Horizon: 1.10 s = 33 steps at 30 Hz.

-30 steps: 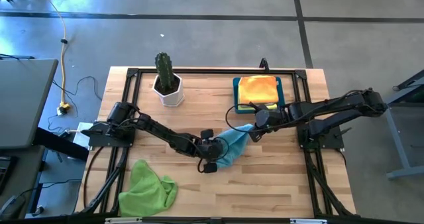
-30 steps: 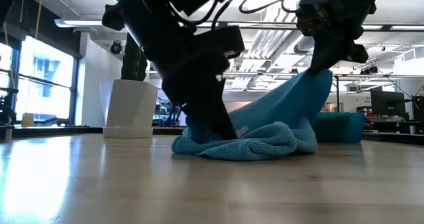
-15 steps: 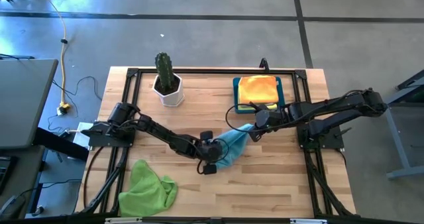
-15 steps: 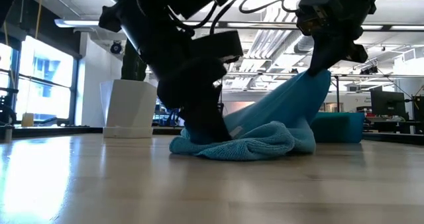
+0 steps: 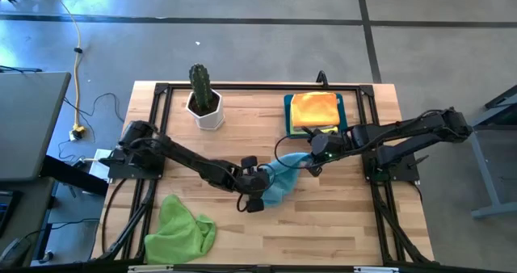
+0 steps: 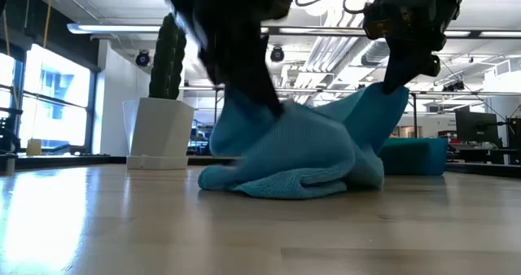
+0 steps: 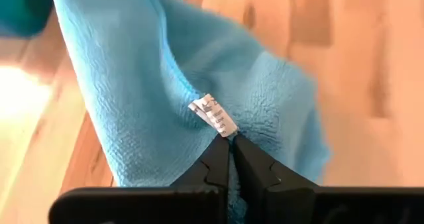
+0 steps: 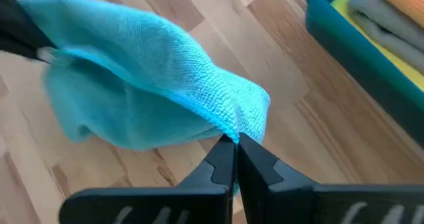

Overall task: Fold microfiber towels
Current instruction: Fold the blue microfiber cloth

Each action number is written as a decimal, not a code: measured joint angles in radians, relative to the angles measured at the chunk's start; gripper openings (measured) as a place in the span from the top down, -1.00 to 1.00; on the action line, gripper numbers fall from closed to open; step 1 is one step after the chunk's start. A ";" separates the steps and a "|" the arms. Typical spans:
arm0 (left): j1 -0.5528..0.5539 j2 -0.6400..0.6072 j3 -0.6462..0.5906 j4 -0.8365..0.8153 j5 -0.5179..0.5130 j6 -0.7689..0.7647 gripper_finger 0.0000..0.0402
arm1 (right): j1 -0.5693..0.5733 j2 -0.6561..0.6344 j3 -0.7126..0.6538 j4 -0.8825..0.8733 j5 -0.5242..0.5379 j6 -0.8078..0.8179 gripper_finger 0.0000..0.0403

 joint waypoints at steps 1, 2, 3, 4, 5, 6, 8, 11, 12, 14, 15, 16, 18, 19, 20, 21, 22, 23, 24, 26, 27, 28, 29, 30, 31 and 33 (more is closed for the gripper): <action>0.000 -0.012 0.014 -0.019 0.009 0.001 0.98 | 0.000 0.000 0.000 0.000 -0.005 -0.015 1.00; -0.001 -0.025 0.025 -0.043 0.014 0.001 0.97 | 0.000 0.000 0.000 0.000 -0.010 -0.026 1.00; -0.003 -0.033 0.038 -0.066 0.014 0.001 0.97 | 0.000 0.000 0.000 0.000 -0.013 -0.037 1.00; -0.005 -0.038 0.052 -0.077 0.019 0.001 0.97 | 0.000 0.000 0.000 0.000 -0.020 -0.043 1.00; -0.005 -0.043 0.064 -0.095 0.027 0.003 0.97 | 0.000 0.000 0.000 0.001 -0.026 -0.050 1.00; -0.005 -0.049 0.073 -0.119 0.037 0.009 0.97 | 0.000 0.000 0.000 0.000 -0.032 -0.058 1.00; -0.005 -0.053 0.090 -0.149 0.057 0.028 0.97 | 0.000 0.000 0.000 0.000 -0.044 -0.064 1.00; -0.005 -0.053 0.096 -0.191 0.063 0.052 0.97 | 0.000 0.000 0.000 0.000 -0.045 -0.062 1.00; -0.005 -0.051 0.096 -0.201 0.072 0.058 0.97 | 0.000 0.000 0.000 0.001 -0.044 -0.060 1.00; -0.005 -0.034 0.097 -0.203 0.104 0.062 0.97 | 0.000 0.000 0.000 0.001 -0.044 -0.058 1.00; -0.005 -0.022 0.097 -0.206 0.124 0.062 0.97 | 0.000 0.000 0.000 0.001 -0.044 -0.057 1.00; -0.005 -0.007 0.096 -0.207 0.142 0.062 0.96 | 0.000 0.000 0.000 0.001 -0.045 -0.053 1.00; -0.006 0.020 0.096 -0.195 0.155 0.062 0.96 | 0.000 0.000 0.000 0.001 -0.045 -0.040 1.00; -0.008 0.030 0.096 -0.200 0.155 0.062 0.96 | 0.000 0.000 0.000 0.002 -0.045 -0.039 1.00; -0.009 0.039 0.096 -0.200 0.155 0.062 0.96 | 0.000 0.000 0.000 0.003 -0.045 -0.039 1.00; -0.009 0.047 0.096 -0.194 0.156 0.059 0.96 | 0.000 0.000 0.000 0.004 -0.045 -0.039 1.00; -0.009 0.052 0.096 -0.196 0.157 0.052 0.96 | 0.000 0.000 0.000 0.003 -0.045 -0.039 1.00; -0.009 0.056 0.096 -0.202 0.158 0.042 0.96 | 0.000 0.000 0.000 0.005 -0.045 -0.039 1.00; -0.009 0.059 0.096 -0.203 0.157 0.031 0.96 | 0.000 0.000 0.000 0.006 -0.046 -0.039 1.00; -0.008 0.067 0.096 -0.198 0.153 0.015 0.96 | 0.000 0.000 0.000 0.005 -0.045 -0.039 1.00; -0.008 0.068 0.096 -0.202 0.139 0.012 0.95 | 0.000 0.000 0.000 0.007 -0.045 -0.039 1.00; -0.009 0.070 0.096 -0.202 0.123 0.011 0.94 | 0.000 0.000 0.000 0.008 -0.045 -0.039 1.00; -0.009 0.075 0.097 -0.194 0.105 0.009 0.93 | 0.000 0.000 0.000 0.007 -0.045 -0.039 1.00; -0.009 0.081 0.097 -0.191 0.090 0.008 0.91 | 0.000 0.000 0.000 0.008 -0.045 -0.039 1.00; -0.009 0.085 0.096 -0.200 0.076 0.002 0.89 | 0.000 0.000 0.000 0.008 -0.045 -0.039 1.00; -0.009 0.094 0.096 -0.198 0.069 -0.018 0.83 | 0.000 0.000 0.000 0.008 -0.045 -0.039 1.00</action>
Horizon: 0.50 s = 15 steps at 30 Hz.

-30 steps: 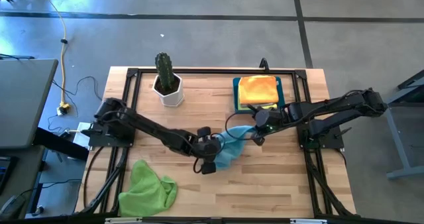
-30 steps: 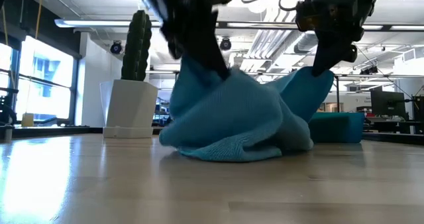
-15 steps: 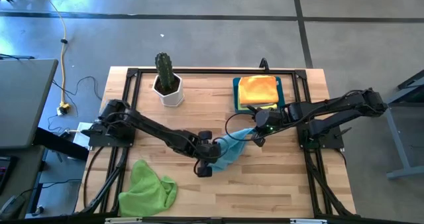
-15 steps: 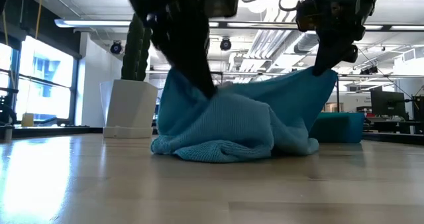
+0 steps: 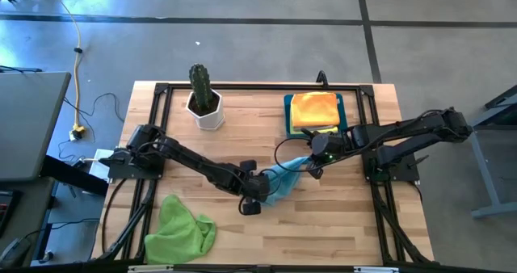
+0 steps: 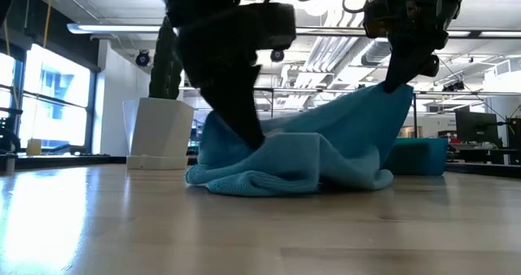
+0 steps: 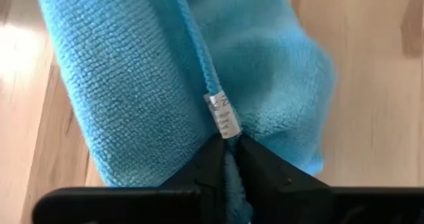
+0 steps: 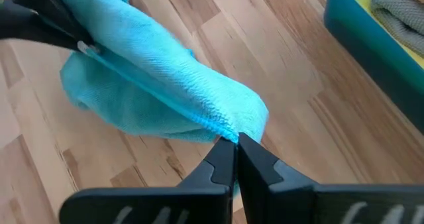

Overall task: Fold microfiber towels
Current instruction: Fold the blue microfiber cloth

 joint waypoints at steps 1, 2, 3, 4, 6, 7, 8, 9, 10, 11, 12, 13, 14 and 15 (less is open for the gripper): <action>0.000 0.005 0.001 0.008 -0.002 -0.011 0.80 | 0.000 0.000 0.000 0.000 0.000 0.000 1.00; 0.002 0.007 0.001 -0.005 -0.008 -0.017 0.77 | 0.000 0.000 0.000 0.000 0.000 0.000 1.00; 0.005 0.007 -0.001 -0.015 -0.012 -0.026 0.73 | 0.000 0.000 0.000 0.000 0.000 0.000 1.00; 0.009 0.011 -0.001 -0.008 -0.014 -0.033 0.70 | 0.000 0.000 0.000 0.001 0.000 0.000 1.00; 0.018 0.021 0.001 -0.006 -0.018 -0.049 0.63 | 0.000 0.000 0.000 0.001 0.000 0.000 1.00; 0.022 0.023 -0.001 -0.020 -0.018 -0.054 0.61 | 0.000 0.000 0.000 0.001 0.000 0.000 1.00; 0.027 0.023 -0.001 -0.026 -0.018 -0.058 0.58 | 0.000 0.000 0.000 0.001 0.000 0.000 1.00; 0.032 0.025 0.000 -0.025 -0.018 -0.059 0.57 | 0.000 0.000 0.000 0.001 0.000 0.000 1.00; 0.035 0.027 0.001 -0.028 -0.018 -0.060 0.55 | 0.000 0.000 0.000 0.001 0.001 0.000 1.00; 0.039 0.029 0.001 -0.042 -0.020 -0.059 0.55 | 0.000 0.000 0.000 0.001 0.001 0.000 1.00; 0.043 0.031 0.000 -0.060 -0.019 -0.058 0.54 | 0.000 0.000 0.000 0.001 0.001 0.000 1.00; 0.047 0.031 0.000 -0.071 -0.016 -0.052 0.53 | 0.000 0.000 0.000 0.001 0.001 0.000 1.00; 0.050 0.031 0.000 -0.080 -0.010 -0.044 0.53 | 0.000 0.000 0.000 0.001 0.001 0.000 1.00; 0.052 0.031 0.000 -0.092 -0.002 -0.036 0.52 | 0.000 0.000 0.000 0.001 0.001 0.000 1.00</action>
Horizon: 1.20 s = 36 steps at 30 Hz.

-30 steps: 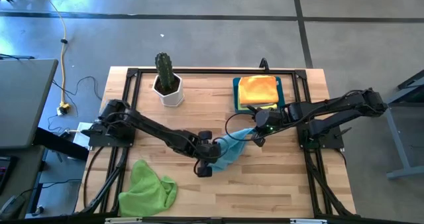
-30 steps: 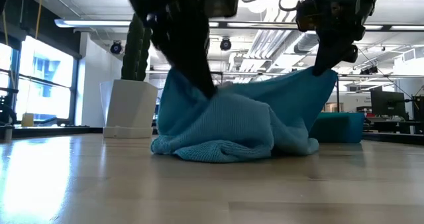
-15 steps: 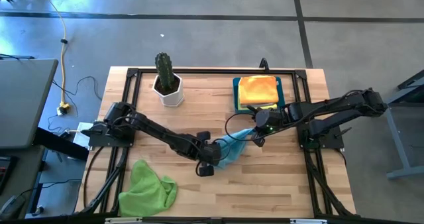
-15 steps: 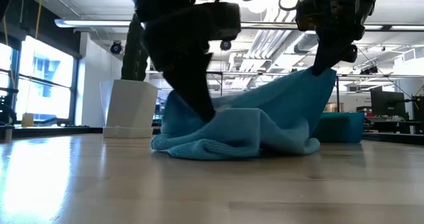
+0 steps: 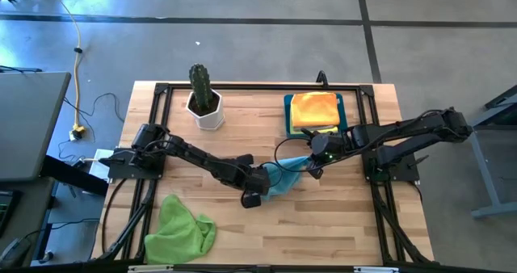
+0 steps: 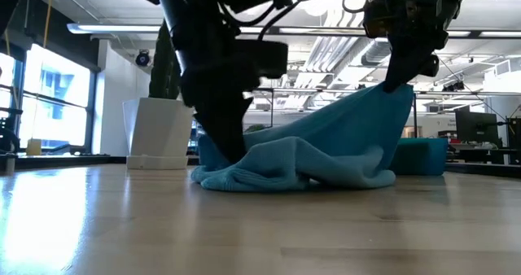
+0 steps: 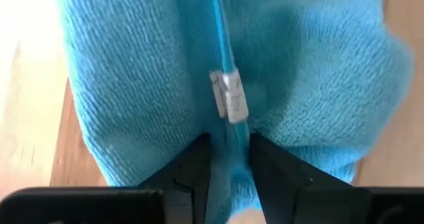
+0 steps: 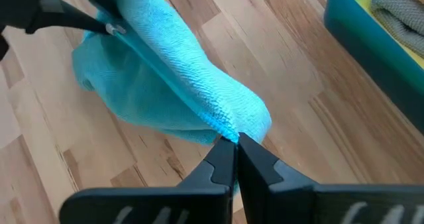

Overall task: Fold microfiber towels
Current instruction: Fold the blue microfiber cloth

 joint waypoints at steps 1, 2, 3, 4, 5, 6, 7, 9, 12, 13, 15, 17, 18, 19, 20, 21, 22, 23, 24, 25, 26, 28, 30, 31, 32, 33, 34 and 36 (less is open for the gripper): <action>0.001 0.000 0.000 -0.016 0.004 0.007 0.52 | 0.000 0.000 0.000 0.001 0.000 0.000 1.00; 0.003 0.000 0.000 -0.027 0.003 0.015 0.52 | 0.000 0.000 0.000 0.001 0.000 0.000 1.00; 0.005 0.000 0.000 -0.031 -0.002 0.022 0.53 | 0.000 0.000 0.000 0.000 0.000 0.000 1.00; 0.006 0.000 0.000 -0.034 -0.010 0.028 0.54 | 0.000 0.000 0.000 0.000 0.000 0.000 1.00; 0.006 0.000 0.000 -0.038 -0.014 0.034 0.56 | 0.000 0.000 0.000 0.000 0.000 0.000 1.00; 0.007 0.000 0.000 -0.040 -0.016 0.038 0.60 | 0.000 0.000 0.000 0.000 0.000 0.000 1.00; 0.009 0.000 0.000 -0.039 -0.016 0.041 0.64 | 0.000 0.000 0.000 0.000 0.000 0.000 1.00; 0.012 0.000 0.000 -0.039 -0.012 0.045 0.74 | 0.000 0.000 0.000 0.000 0.000 0.000 1.00; 0.012 0.000 0.000 -0.039 0.001 0.045 0.93 | 0.000 0.000 0.000 0.000 0.001 0.000 1.00; 0.012 0.000 0.000 -0.039 0.009 0.045 0.96 | 0.000 0.000 0.000 0.000 0.000 0.000 1.00; 0.012 0.000 0.000 -0.038 0.034 0.040 0.97 | 0.000 0.000 0.000 0.000 0.000 0.000 1.00; 0.012 -0.002 0.000 -0.038 0.067 0.040 0.95 | 0.000 0.000 0.000 0.000 0.000 -0.001 1.00; 0.012 -0.009 0.000 -0.042 0.089 0.040 0.95 | 0.000 0.000 0.000 -0.001 -0.001 -0.006 1.00; 0.011 -0.017 0.000 -0.050 0.114 0.039 0.95 | 0.000 0.000 0.000 -0.003 -0.002 -0.014 1.00; 0.011 -0.024 0.001 -0.048 0.136 0.038 0.96 | 0.000 0.000 0.000 -0.006 -0.005 -0.021 1.00; 0.010 -0.036 0.001 -0.051 0.157 0.037 0.96 | 0.000 0.000 0.000 -0.009 -0.006 -0.024 1.00; 0.009 -0.048 0.000 -0.065 0.174 0.037 0.97 | 0.000 0.000 0.000 -0.009 -0.006 -0.024 1.00; 0.009 -0.062 0.000 -0.066 0.195 0.037 0.98 | 0.000 0.000 0.000 -0.009 -0.006 -0.024 1.00; 0.009 -0.081 0.000 -0.065 0.214 0.038 0.99 | 0.000 -0.001 0.000 -0.011 -0.006 -0.024 1.00; 0.009 -0.100 0.000 -0.070 0.230 0.041 0.99 | 0.000 0.000 0.000 -0.015 -0.006 -0.026 1.00; 0.009 -0.120 0.000 -0.070 0.246 0.045 0.99 | 0.000 -0.001 0.000 -0.016 -0.006 -0.026 1.00; 0.009 -0.156 0.000 -0.066 0.261 0.045 0.99 | 0.000 -0.001 0.000 -0.018 -0.006 -0.026 1.00; 0.009 -0.195 0.000 -0.073 0.264 0.040 0.99 | 0.000 -0.001 0.000 -0.018 -0.006 -0.025 1.00; 0.009 -0.215 0.000 -0.070 0.263 0.033 0.99 | 0.001 -0.001 0.000 -0.018 -0.010 -0.024 1.00; 0.009 -0.238 0.000 -0.066 0.261 0.029 0.99 | 0.002 -0.003 0.000 -0.018 -0.022 -0.026 1.00; 0.009 -0.263 0.000 -0.075 0.253 0.028 0.99 | 0.006 -0.006 0.003 -0.021 -0.034 -0.032 1.00; 0.009 -0.286 0.000 -0.081 0.242 0.027 0.99 | 0.013 -0.006 0.015 -0.028 -0.036 -0.049 1.00; 0.009 -0.331 0.001 -0.072 0.225 0.027 1.00 | 0.034 -0.007 0.050 -0.045 -0.044 -0.098 1.00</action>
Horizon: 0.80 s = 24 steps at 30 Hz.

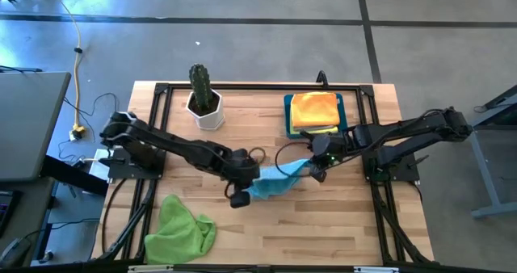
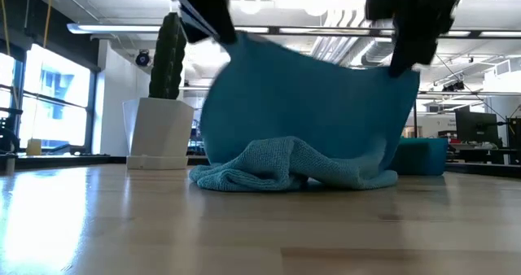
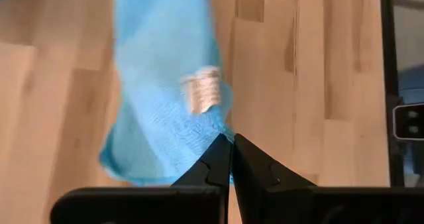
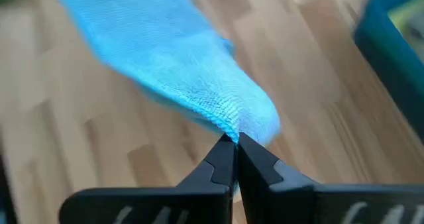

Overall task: Fold microfiber towels
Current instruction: Fold the blue microfiber cloth

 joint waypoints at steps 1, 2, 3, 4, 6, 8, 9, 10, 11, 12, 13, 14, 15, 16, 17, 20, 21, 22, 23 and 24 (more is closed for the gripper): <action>0.000 -0.025 -0.001 -0.018 -0.008 -0.001 1.00 | 0.013 -0.002 0.022 -0.014 -0.001 -0.029 1.00; 0.000 -0.048 -0.001 -0.019 -0.019 -0.001 1.00 | 0.026 -0.003 0.046 -0.026 0.003 -0.056 1.00; 0.000 -0.070 0.000 -0.012 -0.032 -0.004 1.00 | 0.040 -0.003 0.074 -0.037 0.014 -0.084 1.00; 0.000 -0.093 0.000 -0.019 -0.048 -0.008 1.00 | 0.053 -0.003 0.105 -0.065 0.029 -0.107 1.00; 0.000 -0.131 0.000 -0.024 -0.080 -0.015 1.00 | 0.078 -0.005 0.171 -0.117 0.081 -0.154 1.00; 0.000 -0.167 0.000 -0.023 -0.114 -0.009 1.00 | 0.097 -0.004 0.232 -0.187 0.129 -0.209 1.00; 0.000 -0.184 0.000 -0.024 -0.132 0.002 1.00 | 0.103 -0.003 0.256 -0.223 0.146 -0.245 1.00; 0.000 -0.199 0.003 -0.024 -0.155 0.017 1.00 | 0.107 -0.001 0.280 -0.251 0.160 -0.279 1.00; 0.000 -0.211 0.014 -0.037 -0.178 0.035 1.00 | 0.111 0.000 0.303 -0.287 0.177 -0.308 1.00; 0.001 -0.220 0.029 -0.064 -0.202 0.054 1.00 | 0.113 0.000 0.323 -0.327 0.195 -0.334 1.00; 0.001 -0.226 0.051 -0.091 -0.232 0.073 1.00 | 0.115 -0.001 0.344 -0.356 0.214 -0.357 1.00; 0.001 -0.228 0.079 -0.106 -0.260 0.094 1.00 | 0.117 0.000 0.367 -0.376 0.234 -0.376 1.00; 0.002 -0.227 0.110 -0.132 -0.288 0.114 1.00 | 0.117 0.000 0.391 -0.400 0.255 -0.396 1.00; 0.002 -0.226 0.142 -0.173 -0.317 0.135 1.00 | 0.117 0.000 0.414 -0.423 0.276 -0.412 1.00; 0.002 -0.226 0.181 -0.211 -0.348 0.156 1.00 | 0.117 0.000 0.439 -0.435 0.292 -0.425 1.00; 0.002 -0.217 0.288 -0.263 -0.451 0.212 1.00 | 0.117 0.000 0.509 -0.446 0.354 -0.464 1.00; 0.002 -0.214 0.319 -0.282 -0.481 0.225 1.00 | 0.117 0.000 0.532 -0.445 0.389 -0.469 1.00; 0.002 -0.211 0.348 -0.297 -0.509 0.236 1.00 | 0.117 0.000 0.554 -0.444 0.427 -0.470 1.00; 0.002 -0.211 0.373 -0.298 -0.530 0.245 1.00 | 0.117 -0.001 0.572 -0.445 0.461 -0.470 1.00; 0.002 -0.212 0.398 -0.296 -0.545 0.248 1.00 | 0.117 -0.001 0.590 -0.447 0.479 -0.465 1.00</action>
